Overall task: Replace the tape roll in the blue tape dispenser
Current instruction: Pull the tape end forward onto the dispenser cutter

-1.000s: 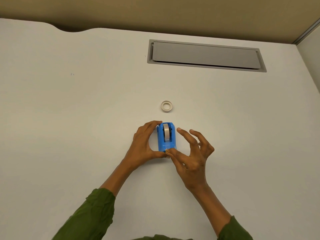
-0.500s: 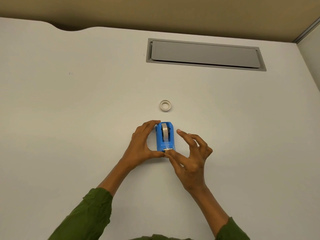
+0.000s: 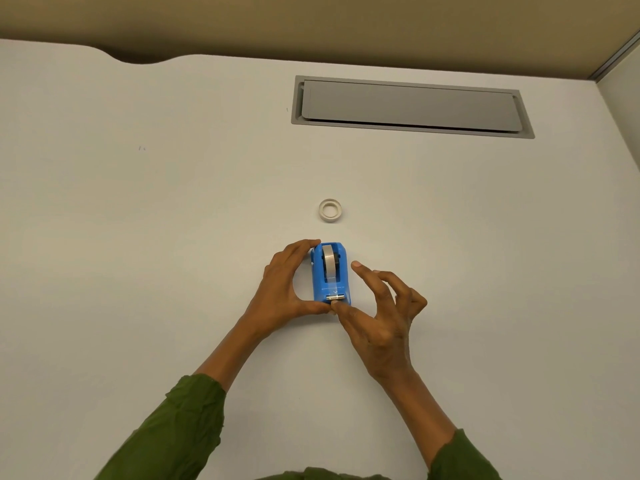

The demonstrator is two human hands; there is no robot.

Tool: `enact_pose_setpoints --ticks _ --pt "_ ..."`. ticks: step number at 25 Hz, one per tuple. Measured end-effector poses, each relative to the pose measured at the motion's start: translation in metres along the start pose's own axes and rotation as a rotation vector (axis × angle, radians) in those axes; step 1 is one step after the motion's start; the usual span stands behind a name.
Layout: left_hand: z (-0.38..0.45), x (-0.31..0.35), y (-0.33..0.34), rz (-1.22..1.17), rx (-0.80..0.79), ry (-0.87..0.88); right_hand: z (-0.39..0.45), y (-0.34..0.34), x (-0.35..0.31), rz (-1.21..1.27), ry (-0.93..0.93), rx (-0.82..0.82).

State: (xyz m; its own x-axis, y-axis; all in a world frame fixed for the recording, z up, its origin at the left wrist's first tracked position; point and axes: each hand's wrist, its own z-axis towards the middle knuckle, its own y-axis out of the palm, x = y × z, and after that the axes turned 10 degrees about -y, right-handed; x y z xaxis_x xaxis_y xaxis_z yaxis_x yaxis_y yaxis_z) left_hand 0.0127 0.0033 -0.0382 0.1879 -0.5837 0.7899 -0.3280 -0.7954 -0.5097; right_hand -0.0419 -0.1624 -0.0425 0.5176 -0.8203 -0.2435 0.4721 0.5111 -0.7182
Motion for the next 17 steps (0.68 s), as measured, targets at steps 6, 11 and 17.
enact_pose_setpoints --ticks 6,11,17 --pt "-0.001 0.001 0.0 0.02 0.004 -0.001 -0.004 -0.005 -0.005 0.045 0.109 -0.032" --pt "-0.006 0.005 -0.005 0.064 -0.019 0.014 -0.008 -0.019 -0.002 0.274 0.365 -0.071" --pt "-0.01 0.003 -0.008 0.107 -0.047 0.018 0.003 -0.02 -0.008 0.397 0.449 -0.128"
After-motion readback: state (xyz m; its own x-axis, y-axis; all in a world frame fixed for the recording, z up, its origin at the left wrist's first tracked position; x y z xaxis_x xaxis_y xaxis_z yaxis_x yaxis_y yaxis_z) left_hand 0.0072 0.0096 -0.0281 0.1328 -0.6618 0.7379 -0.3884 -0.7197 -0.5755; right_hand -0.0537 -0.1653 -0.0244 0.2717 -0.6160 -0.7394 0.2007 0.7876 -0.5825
